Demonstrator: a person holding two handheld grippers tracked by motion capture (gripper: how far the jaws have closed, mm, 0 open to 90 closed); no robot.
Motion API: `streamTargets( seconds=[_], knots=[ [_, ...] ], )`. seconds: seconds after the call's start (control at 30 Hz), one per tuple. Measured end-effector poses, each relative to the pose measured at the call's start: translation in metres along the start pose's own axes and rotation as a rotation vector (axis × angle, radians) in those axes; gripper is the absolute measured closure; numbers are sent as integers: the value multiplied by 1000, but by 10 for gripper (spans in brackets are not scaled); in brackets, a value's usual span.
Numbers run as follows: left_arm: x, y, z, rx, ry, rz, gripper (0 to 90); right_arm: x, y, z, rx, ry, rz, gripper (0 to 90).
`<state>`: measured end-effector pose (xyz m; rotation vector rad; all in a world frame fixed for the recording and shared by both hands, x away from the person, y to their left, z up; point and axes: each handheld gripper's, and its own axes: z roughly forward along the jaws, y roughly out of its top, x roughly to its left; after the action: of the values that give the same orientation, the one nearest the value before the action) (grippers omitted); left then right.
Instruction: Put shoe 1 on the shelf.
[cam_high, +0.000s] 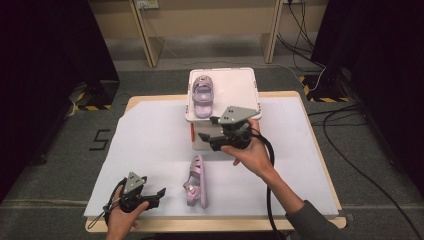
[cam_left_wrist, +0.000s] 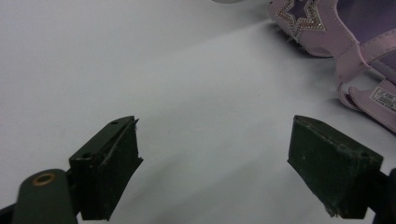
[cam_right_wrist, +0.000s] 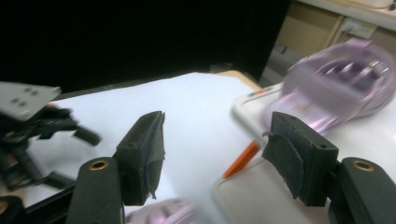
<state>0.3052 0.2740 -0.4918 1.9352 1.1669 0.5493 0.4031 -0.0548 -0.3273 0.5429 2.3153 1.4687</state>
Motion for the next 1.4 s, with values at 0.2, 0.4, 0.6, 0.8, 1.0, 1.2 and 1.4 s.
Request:
streamTargets(
  seconds=[0.2,0.4,0.6,0.8,1.0,1.2,1.4],
  knots=[
    [0,0,0,0,-1,-1,156,15,-25,-3,-3,21,16,372],
    [0,0,0,-1,0,1,157,30,-45,-1,11,33,9,375],
    [0,1,0,-2,-8,2,156,47,-66,6,60,61,-2,379],
    [0,1,0,-4,-5,1,156,59,-77,20,94,96,5,380],
    [0,1,1,-1,-4,0,156,70,-89,34,135,126,3,371],
    [0,1,1,-1,-8,4,156,78,-93,42,158,134,-16,362],
    [-1,1,1,0,-10,3,156,88,-92,48,165,164,-24,365]
  ],
)
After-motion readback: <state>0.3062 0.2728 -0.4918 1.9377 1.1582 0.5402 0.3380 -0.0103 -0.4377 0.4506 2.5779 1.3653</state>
